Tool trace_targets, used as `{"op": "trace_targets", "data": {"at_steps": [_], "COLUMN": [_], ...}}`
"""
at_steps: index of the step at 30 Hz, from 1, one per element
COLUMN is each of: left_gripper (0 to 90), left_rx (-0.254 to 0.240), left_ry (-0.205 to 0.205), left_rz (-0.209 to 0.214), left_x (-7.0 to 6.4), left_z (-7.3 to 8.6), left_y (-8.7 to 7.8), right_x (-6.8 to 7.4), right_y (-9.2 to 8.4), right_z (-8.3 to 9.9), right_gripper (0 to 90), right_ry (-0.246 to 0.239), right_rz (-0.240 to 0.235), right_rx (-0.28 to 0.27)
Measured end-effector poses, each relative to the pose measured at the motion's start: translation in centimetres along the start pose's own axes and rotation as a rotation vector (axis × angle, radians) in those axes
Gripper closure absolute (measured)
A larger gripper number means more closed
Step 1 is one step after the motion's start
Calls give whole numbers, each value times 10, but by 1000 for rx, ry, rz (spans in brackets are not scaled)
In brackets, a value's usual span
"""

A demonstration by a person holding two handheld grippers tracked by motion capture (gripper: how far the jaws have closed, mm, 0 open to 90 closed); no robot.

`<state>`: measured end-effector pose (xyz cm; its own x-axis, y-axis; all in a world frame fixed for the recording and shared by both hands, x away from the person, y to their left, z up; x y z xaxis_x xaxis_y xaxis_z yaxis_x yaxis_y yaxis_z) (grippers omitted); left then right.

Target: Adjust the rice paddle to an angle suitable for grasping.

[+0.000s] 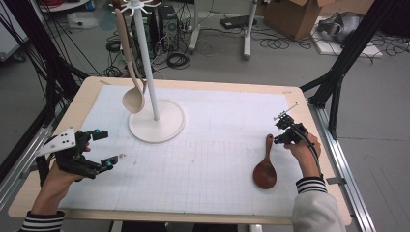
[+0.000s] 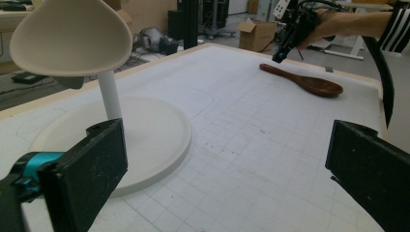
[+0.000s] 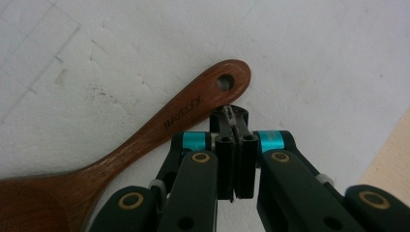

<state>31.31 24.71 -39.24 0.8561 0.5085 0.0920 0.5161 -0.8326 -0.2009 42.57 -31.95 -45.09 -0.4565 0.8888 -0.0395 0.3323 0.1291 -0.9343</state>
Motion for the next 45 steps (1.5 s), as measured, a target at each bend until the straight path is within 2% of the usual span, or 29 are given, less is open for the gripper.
{"op": "trace_targets", "data": {"at_steps": [17,26,33,39,45], "left_gripper": [17,17,17,17,17], "left_rx": [-1,-4,-4,-6,-9], "left_ry": [-5,-8,-8,-7,-9], "left_rz": [-8,-10,-12,-12,-12], "left_x": [2,3,3,3,3], "left_z": [1,1,1,0,0], "left_y": [-3,-4,-4,-5,-5], "right_x": [0,0,5,13,20], "right_y": [12,15,17,18,18], "right_z": [-1,-1,-4,-12,-18], "right_gripper": [900,900,900,900,900], "right_ry": [-20,-40,-49,-93,-107], "right_rz": [19,35,27,25,28], "right_rx": [76,87,88,82,91]}}
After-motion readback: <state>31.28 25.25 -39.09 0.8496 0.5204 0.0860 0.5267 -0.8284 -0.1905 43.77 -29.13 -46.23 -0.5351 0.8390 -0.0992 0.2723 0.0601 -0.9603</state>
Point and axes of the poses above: each handheld gripper's, and its own axes: y roughly forward along the jaws, z roughly out of its underside, x roughly to its left, the point moved 6 cm from there along y, roughly forward along the jaws, and after that the axes turned 8 degrees about y, right-handed, at the moved point
